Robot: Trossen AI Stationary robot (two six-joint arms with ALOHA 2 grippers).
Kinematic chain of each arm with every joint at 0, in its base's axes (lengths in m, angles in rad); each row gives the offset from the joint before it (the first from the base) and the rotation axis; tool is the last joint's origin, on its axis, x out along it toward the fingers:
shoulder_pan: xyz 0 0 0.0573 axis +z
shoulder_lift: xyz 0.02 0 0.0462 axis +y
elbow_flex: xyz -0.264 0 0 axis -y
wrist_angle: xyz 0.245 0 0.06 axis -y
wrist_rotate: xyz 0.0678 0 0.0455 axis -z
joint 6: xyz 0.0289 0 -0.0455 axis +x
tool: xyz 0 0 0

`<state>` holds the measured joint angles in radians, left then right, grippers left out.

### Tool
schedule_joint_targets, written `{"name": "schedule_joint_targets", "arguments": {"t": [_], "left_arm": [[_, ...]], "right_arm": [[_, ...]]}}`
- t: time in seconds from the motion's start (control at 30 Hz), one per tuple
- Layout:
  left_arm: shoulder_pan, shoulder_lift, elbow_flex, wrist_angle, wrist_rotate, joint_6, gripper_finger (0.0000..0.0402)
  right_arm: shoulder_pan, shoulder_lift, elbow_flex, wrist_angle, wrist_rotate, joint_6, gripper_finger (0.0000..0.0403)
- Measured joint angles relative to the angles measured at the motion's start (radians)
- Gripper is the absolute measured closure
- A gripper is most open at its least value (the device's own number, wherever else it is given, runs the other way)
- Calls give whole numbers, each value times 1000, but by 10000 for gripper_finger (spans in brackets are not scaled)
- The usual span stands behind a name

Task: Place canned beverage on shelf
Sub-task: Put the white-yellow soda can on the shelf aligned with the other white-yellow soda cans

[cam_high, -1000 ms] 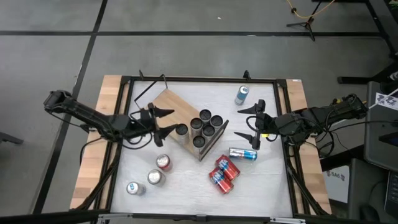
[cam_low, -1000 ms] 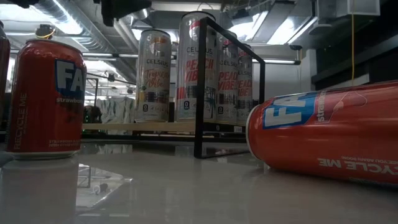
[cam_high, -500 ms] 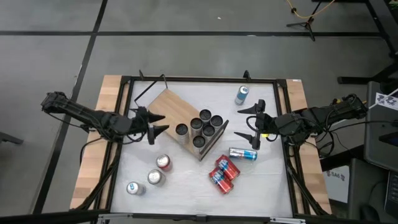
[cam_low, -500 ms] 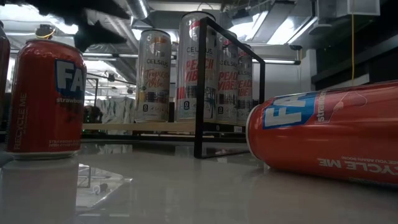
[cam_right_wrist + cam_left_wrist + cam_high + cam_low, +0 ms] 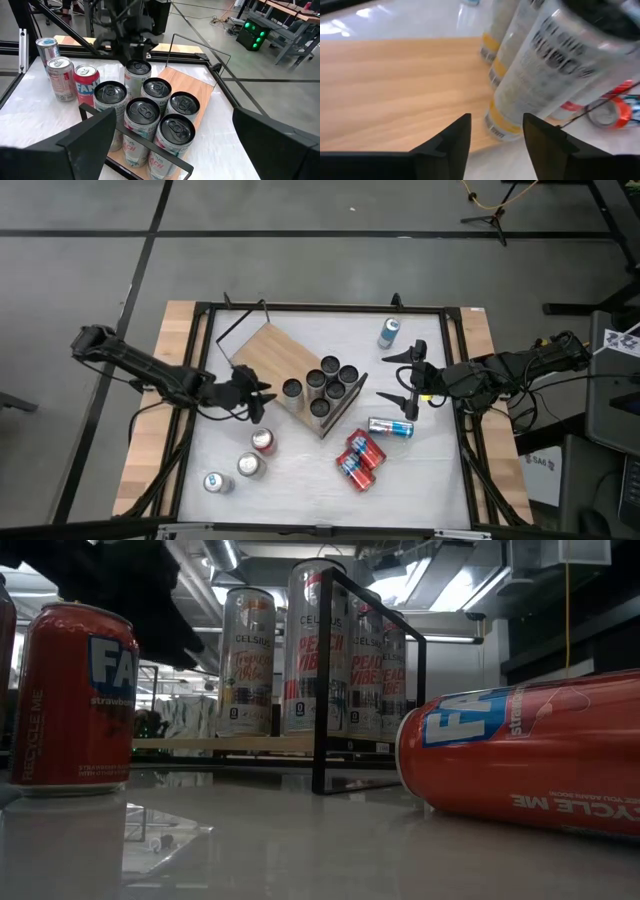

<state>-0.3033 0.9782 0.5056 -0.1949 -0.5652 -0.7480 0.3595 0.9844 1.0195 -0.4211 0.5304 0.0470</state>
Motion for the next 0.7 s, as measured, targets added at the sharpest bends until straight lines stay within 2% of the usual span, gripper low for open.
{"name": "schedule_joint_targets", "arguments": {"t": [0.27,0.7], "left_arm": [[38,114,0,40,-17,-32,254],[85,207,0,190,8,-28,253]], "right_arm": [[0,0,0,0,0,0,7],[0,0,0,0,0,0,7]]}}
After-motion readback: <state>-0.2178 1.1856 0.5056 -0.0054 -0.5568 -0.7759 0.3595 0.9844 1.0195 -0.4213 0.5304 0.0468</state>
